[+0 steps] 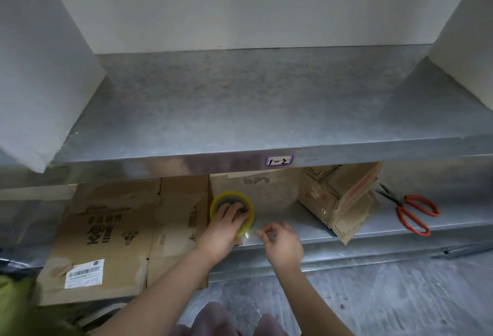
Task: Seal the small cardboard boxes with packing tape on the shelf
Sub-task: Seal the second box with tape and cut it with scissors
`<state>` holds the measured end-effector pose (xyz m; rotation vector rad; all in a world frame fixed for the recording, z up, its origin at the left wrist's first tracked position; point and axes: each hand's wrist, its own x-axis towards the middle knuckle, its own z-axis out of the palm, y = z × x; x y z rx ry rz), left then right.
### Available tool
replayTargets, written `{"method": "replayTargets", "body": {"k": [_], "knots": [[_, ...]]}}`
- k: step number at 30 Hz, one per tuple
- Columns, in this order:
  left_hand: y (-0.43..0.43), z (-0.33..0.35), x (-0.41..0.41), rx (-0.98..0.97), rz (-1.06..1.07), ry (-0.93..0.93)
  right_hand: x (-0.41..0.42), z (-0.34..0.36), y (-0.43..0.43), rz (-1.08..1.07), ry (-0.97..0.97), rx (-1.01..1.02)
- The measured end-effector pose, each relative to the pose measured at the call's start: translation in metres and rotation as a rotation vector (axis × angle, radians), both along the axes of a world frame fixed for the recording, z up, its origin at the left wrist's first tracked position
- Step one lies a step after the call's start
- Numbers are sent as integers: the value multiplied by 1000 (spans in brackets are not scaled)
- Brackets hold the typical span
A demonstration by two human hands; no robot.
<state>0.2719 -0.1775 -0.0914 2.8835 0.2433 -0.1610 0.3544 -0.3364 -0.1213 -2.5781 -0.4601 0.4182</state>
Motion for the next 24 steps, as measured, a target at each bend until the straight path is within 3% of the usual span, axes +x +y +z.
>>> {"method": "replayTargets", "body": {"k": [8,13,16,20,24], "knots": [[-12,9,-6,40,48,78,-2,21,-12,135,0,33],[-62,44,12,10,46,-153,11,75,-70,314,-547,205],[-109,69,48,8,57,-253,52,105,-103,295,-720,155],[-160,89,90,76,194,-316,130,126,-139,294,-692,51],[-184,79,111,95,392,-243,195,127,-154,314,-599,14]]}}
